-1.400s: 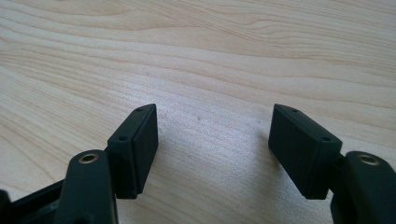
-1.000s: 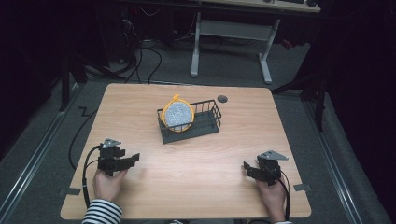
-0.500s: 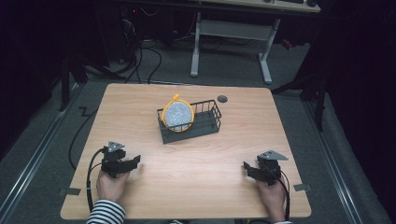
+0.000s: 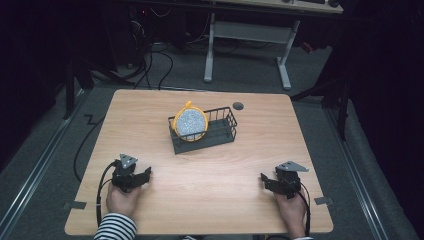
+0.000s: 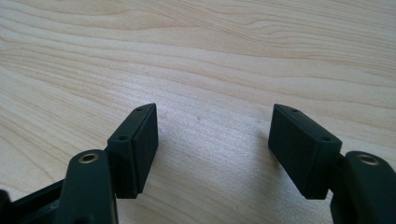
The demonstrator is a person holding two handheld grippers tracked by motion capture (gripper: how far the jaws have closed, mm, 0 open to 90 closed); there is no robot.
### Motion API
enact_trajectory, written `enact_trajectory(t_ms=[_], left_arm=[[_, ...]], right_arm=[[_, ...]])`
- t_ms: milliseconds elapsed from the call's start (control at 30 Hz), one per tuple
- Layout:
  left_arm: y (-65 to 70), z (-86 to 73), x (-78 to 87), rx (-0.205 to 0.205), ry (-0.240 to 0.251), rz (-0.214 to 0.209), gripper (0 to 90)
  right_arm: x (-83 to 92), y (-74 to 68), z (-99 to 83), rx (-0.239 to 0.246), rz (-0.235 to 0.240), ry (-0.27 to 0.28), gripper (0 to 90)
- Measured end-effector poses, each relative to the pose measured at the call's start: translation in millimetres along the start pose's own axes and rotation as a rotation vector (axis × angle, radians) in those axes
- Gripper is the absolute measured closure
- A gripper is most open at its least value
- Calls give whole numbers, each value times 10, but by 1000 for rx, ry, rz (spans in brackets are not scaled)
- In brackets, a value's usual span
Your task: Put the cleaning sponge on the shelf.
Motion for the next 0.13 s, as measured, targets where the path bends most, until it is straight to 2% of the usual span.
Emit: enact_trajectory(t_ms=[133], left_arm=[[-1, 0, 0, 1, 1, -1, 320]], right_arm=[[0, 0, 0, -1, 0, 0, 332]])
Point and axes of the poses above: each handheld gripper's, and its own axes: x roughly backward along the jaws, z roughly out of its top, y roughly to its right, the point moved 8 cm from there along -x, roughly forward along the jaws, and after that the axes turned 13 degrees about -x, right-handed, at the moved point
